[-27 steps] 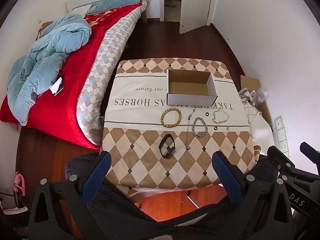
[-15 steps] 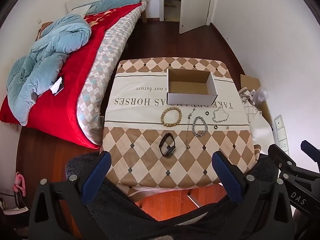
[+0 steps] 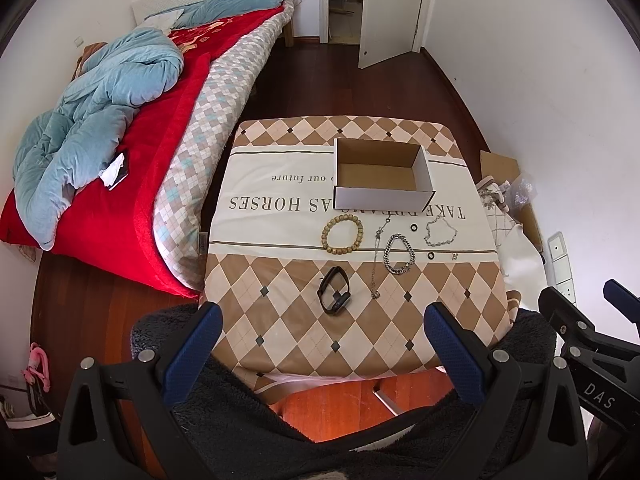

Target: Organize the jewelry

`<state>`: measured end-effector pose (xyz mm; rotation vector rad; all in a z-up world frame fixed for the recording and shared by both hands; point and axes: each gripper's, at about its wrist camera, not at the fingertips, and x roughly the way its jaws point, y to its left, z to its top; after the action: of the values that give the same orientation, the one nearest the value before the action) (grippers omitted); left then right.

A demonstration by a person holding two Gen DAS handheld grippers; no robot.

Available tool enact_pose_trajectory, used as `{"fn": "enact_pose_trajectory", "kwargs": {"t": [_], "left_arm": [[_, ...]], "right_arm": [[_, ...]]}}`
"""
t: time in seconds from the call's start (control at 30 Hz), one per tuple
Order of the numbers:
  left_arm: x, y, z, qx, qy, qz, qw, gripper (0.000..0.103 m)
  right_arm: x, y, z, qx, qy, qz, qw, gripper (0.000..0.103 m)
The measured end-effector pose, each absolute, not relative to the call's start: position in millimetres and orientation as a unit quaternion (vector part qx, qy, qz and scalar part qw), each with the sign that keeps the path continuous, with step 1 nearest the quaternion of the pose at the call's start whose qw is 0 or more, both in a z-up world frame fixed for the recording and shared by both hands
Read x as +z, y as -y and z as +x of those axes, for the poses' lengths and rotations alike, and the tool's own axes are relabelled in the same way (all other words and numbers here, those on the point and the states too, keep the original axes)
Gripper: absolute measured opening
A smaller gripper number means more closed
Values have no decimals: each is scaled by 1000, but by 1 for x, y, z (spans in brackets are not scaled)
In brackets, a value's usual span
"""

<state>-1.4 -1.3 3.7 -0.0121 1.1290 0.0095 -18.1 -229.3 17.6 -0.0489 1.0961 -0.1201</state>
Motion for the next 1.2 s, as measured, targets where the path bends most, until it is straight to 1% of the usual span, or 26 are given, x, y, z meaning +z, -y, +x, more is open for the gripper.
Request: {"fn": "enact_pose_trajectory", "kwargs": {"t": [0.17, 0.97, 1.2], "left_arm": [[4, 0, -2, 4, -536, -7, 844, 103], [6, 0, -2, 4, -534, -11, 846, 103], [8, 1, -2, 3, -534, -12, 846, 103]], "right_arm": [[23, 230, -19, -55, -523, -22, 850, 103], [19, 228, -20, -59, -518, -24, 853, 103], [27, 233, -19, -60, -516, -24, 854, 103]]}}
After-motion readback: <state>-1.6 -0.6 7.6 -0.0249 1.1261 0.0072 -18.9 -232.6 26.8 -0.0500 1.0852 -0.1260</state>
